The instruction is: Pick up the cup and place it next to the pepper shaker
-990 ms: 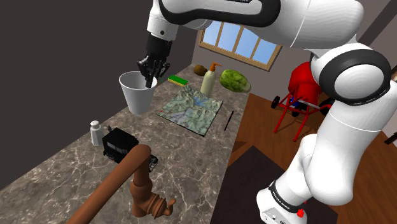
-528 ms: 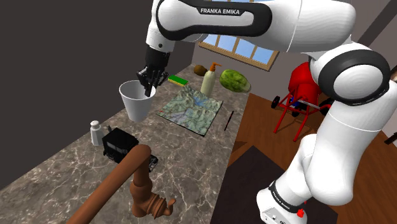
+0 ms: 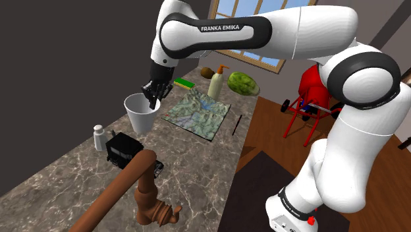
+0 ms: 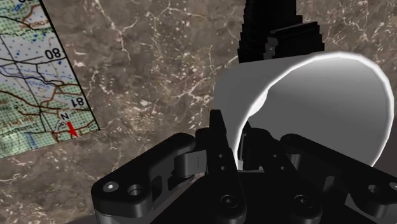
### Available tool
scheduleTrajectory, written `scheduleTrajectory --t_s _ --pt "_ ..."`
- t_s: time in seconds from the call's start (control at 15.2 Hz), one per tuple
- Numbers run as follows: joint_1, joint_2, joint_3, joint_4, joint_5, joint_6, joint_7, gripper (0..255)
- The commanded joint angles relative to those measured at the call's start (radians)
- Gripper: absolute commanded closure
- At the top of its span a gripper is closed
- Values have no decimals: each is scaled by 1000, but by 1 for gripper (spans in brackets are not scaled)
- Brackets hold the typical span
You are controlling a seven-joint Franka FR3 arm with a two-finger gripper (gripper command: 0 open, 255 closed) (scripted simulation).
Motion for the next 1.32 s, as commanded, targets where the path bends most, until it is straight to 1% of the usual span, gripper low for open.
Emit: scheduleTrajectory --t_s 0.0,1.06,1.25 --pt "1 1 1 -24 2 26 -5 255" --pt "2 69 7 -147 26 213 -48 255" --pt "3 74 7 -152 28 223 -51 255"
